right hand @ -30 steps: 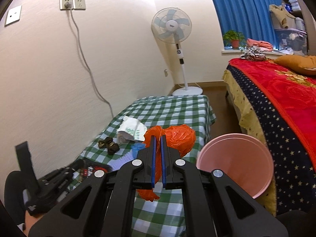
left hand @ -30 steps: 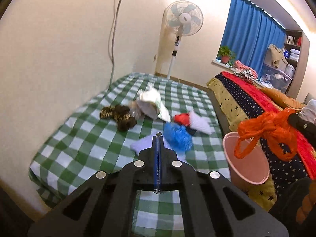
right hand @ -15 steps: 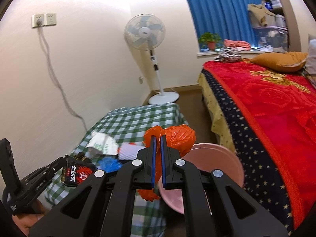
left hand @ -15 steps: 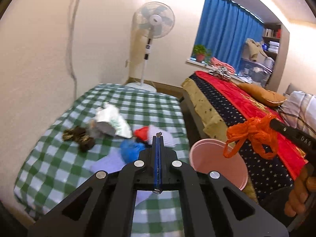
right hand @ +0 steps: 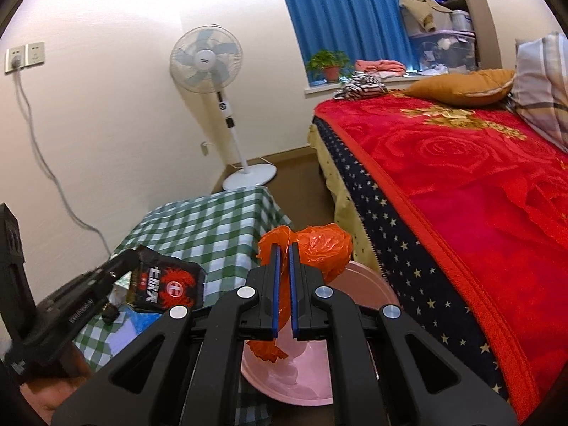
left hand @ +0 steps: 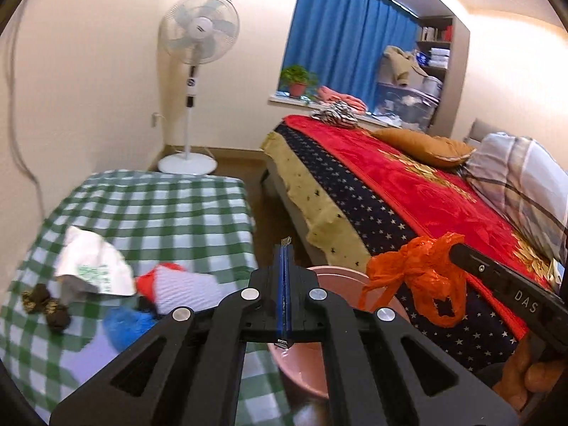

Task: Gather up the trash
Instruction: 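Carry the orange bag and black packet over the pink bin with both tools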

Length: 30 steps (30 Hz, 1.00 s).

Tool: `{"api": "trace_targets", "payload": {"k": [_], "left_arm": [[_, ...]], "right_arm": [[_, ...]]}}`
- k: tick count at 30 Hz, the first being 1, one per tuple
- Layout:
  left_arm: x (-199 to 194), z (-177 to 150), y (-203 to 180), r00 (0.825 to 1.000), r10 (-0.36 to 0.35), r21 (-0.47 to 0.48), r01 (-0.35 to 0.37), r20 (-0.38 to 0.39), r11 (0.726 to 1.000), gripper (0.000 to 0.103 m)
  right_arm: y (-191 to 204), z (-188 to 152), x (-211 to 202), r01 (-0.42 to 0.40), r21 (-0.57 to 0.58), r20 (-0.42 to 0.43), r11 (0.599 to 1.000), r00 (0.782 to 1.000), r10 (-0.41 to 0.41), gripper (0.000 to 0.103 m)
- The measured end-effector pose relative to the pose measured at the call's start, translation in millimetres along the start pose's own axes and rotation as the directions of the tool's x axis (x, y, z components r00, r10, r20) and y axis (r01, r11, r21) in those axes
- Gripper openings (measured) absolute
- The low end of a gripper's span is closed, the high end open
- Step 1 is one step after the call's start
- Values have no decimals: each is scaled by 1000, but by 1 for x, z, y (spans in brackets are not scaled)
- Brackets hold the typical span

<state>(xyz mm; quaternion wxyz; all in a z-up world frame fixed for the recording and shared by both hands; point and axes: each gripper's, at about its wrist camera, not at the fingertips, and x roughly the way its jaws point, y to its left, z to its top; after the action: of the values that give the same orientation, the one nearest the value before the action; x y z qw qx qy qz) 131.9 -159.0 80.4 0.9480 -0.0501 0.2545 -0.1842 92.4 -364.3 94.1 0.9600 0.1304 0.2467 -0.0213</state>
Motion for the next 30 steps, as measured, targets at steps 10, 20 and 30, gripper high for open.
{"api": "trace_targets", "payload": {"k": [10, 20, 30], "left_arm": [[44, -29, -5, 999, -24, -7, 24, -44, 1000, 0], [65, -39, -10, 995, -47, -7, 47, -85, 999, 0], [72, -44, -17, 992, -68, -10, 67, -110, 998, 0]], "right_arm": [[-3, -4, 29, 63, -4, -38, 998, 997, -63, 5], [0, -9, 43, 127, -26, -48, 992, 991, -128, 5], [-2, -9, 41, 148, -16, -39, 989, 988, -149, 5]]}}
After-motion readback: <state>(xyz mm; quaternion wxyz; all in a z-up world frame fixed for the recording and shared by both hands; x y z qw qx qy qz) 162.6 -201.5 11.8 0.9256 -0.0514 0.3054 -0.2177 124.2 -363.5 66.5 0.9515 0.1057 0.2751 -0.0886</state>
